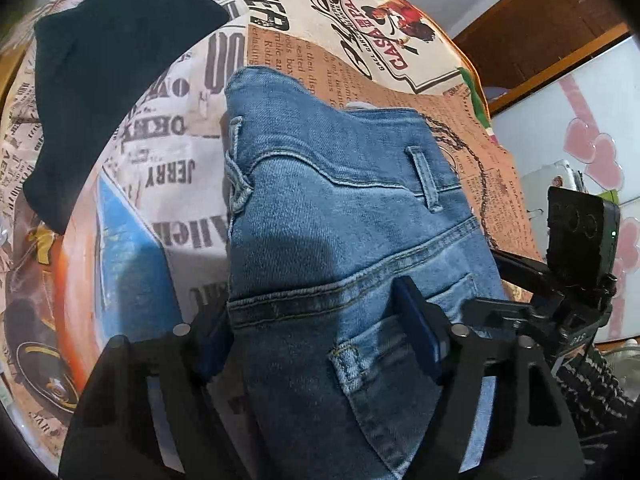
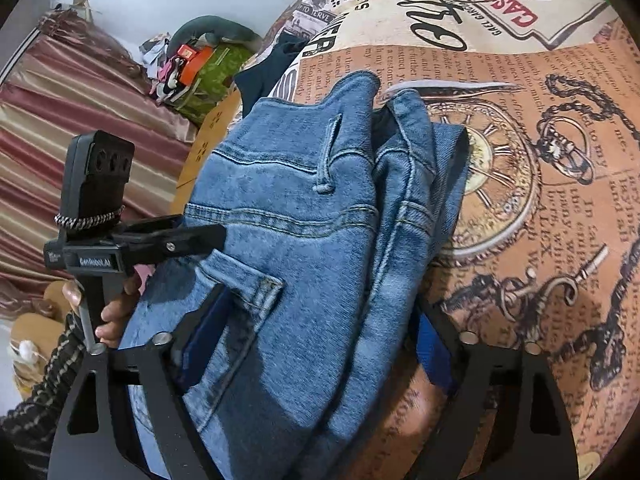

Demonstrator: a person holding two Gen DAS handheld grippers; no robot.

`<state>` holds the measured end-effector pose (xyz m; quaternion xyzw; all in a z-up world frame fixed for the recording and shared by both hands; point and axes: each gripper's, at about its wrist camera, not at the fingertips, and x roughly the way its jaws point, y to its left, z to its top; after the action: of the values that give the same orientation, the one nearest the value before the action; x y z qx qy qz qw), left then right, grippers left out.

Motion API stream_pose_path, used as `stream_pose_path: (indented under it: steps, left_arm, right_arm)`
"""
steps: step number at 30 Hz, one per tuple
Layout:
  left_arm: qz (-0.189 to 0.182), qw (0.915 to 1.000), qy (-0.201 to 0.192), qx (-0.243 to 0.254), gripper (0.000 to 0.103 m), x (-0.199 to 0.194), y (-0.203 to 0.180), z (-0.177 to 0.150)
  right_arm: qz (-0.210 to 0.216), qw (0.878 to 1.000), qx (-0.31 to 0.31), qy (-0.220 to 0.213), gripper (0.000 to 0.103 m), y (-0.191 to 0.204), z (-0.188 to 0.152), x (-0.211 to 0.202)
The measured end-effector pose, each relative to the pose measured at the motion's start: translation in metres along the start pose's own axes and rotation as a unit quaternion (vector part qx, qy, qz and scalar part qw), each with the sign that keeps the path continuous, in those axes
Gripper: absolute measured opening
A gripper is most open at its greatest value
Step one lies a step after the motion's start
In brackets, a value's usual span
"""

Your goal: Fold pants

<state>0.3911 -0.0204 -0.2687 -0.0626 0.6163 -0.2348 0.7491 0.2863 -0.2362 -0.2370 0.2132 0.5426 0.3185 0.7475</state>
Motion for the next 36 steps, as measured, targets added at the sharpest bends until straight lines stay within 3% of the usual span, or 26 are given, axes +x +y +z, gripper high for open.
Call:
stream_pose_path:
  steps: [4,5,7,10,15,20,22,24,30,36]
  left_arm:
    - [0.016,0.9997,-0.013,0.014,0.062,-0.006,-0.009,-0.001]
    - [0.021,0.9993,-0.023,0.022,0.054,-0.011,-0.014,-0.003]
    - [0.035,0.9978,-0.041,0.037,0.048,-0.022,-0.023,-0.005]
    - [0.045,0.9957,-0.062,0.051,0.043,-0.037,-0.03,-0.009]
    - [0.043,0.9885,-0.131,0.062,0.034,-0.087,-0.036,-0.016]
    - [0.056,0.9696,-0.22,0.092,0.032,-0.148,-0.044,-0.018]
    - [0.065,0.9646,-0.238,0.091,0.032,-0.165,-0.041,-0.016]
    - [0.074,0.9641,-0.242,0.081,0.032,-0.17,-0.032,-0.012]
    - [0.04,0.9819,-0.185,0.015,0.035,-0.134,0.019,0.018]
    - [0.101,0.988,-0.114,0.023,0.044,-0.068,0.019,0.035]
  right_arm:
    - [0.006,1.0,0.008,0.002,0.04,0.0,0.006,-0.005]
    - [0.003,1.0,0.001,0.0,0.038,0.004,0.007,-0.008]
    - [-0.009,1.0,-0.018,-0.006,0.031,0.013,0.009,-0.013]
    - [-0.021,0.999,-0.036,-0.019,0.026,0.025,0.014,-0.017]
    - [-0.03,0.994,-0.081,-0.064,0.021,0.06,0.03,-0.037]
    - [-0.031,0.986,-0.124,-0.107,0.019,0.102,0.055,-0.046]
    - [-0.035,0.982,-0.142,-0.116,0.019,0.119,0.066,-0.044]
    - [-0.037,0.979,-0.156,-0.125,0.019,0.134,0.077,-0.041]
    - [-0.041,0.986,-0.127,-0.096,0.018,0.114,0.093,-0.012]
    - [-0.071,0.994,-0.069,-0.048,0.018,0.051,0.091,0.014]
